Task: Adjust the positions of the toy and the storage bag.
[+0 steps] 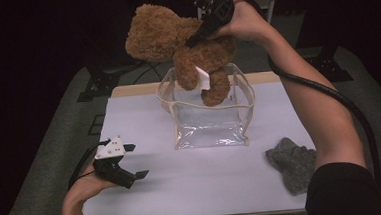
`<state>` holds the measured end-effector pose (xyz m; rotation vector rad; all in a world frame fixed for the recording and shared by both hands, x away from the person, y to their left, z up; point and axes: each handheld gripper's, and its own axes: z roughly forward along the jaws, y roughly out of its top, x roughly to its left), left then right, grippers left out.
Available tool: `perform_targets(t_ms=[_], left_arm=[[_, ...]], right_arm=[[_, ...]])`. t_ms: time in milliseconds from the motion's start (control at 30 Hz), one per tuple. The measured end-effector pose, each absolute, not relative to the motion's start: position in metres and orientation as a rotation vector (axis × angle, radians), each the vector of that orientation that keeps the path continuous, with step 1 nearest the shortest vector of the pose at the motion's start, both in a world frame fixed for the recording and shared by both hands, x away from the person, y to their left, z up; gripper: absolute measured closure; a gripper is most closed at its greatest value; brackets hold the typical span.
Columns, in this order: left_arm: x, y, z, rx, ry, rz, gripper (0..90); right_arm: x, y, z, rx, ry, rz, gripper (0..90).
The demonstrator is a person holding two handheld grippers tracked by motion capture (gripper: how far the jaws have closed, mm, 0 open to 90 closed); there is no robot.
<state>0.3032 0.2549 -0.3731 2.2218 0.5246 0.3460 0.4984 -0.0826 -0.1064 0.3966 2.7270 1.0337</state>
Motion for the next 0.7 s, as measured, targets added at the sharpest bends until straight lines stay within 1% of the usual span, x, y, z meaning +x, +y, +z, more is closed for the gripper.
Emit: perform_targets(t_ms=[267, 433, 700], left_arm=[[0.302, 0.253, -0.372, 2.225, 0.515, 0.35, 3.0], [0.302, 0.25, -0.373, 2.233, 0.512, 0.343, 3.0], [0.302, 0.251, -0.374, 2.235, 0.513, 0.337, 3.0]], right_arm=[[0.482, -0.071, -0.115, 0.326, 2.765, 1.045, 47.7], [0.473, -0.067, -0.129, 0.29, 2.807, 1.048, 47.6], [0.494, -0.082, -0.146, 0.4, 2.804, 1.015, 47.5]])
